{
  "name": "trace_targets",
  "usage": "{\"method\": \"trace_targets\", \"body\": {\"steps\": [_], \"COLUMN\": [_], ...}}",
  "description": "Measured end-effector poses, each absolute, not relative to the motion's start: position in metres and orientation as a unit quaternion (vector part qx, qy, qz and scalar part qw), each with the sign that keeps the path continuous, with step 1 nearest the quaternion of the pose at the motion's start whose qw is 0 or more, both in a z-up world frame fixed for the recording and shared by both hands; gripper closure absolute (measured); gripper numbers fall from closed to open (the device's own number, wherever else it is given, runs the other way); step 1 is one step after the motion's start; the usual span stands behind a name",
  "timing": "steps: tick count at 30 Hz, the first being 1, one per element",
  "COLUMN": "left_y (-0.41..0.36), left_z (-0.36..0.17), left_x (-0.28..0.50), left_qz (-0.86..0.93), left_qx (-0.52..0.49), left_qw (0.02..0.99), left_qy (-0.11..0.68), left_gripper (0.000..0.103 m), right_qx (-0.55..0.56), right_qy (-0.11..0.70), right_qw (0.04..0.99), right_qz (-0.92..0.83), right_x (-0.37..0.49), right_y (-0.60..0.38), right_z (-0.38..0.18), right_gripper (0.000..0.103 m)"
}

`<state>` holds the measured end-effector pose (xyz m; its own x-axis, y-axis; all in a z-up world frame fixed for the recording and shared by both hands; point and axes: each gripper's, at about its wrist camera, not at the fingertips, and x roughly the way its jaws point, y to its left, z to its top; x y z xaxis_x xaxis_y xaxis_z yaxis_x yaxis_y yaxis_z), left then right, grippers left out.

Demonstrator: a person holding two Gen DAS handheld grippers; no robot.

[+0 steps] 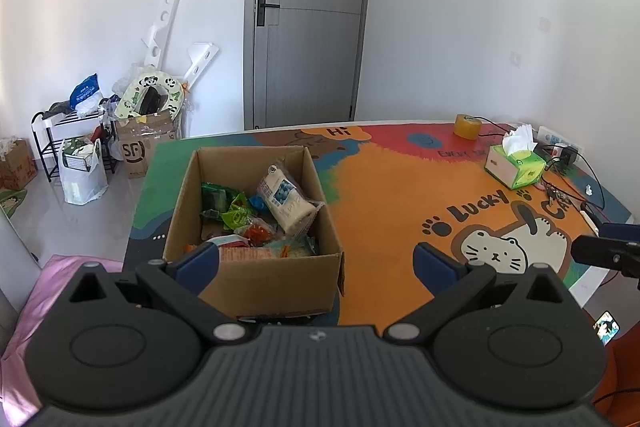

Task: Organize snacks

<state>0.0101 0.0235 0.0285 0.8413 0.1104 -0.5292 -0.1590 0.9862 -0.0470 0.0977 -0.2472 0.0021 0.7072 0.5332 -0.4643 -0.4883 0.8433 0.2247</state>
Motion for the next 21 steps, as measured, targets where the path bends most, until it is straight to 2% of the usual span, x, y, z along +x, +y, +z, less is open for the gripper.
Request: {"method": "trace_targets", "body": {"steps": [21], "left_y": [0.0234], "left_z": [0.0269], "left_x": [0.0114], "left_qz": [0.072], "left_qx": [-0.045], "left_qw": [0.958], "left_qy": [0.275], "left_gripper": [0.000], "right_qx": [0.040], "right_qy": [0.261], "right_qw": [0.923], "right_qz": [0.279], "right_x": [0.0963], "right_y": [-0.2472], "right_z": [0.0011], "right_gripper": [0.000]}}
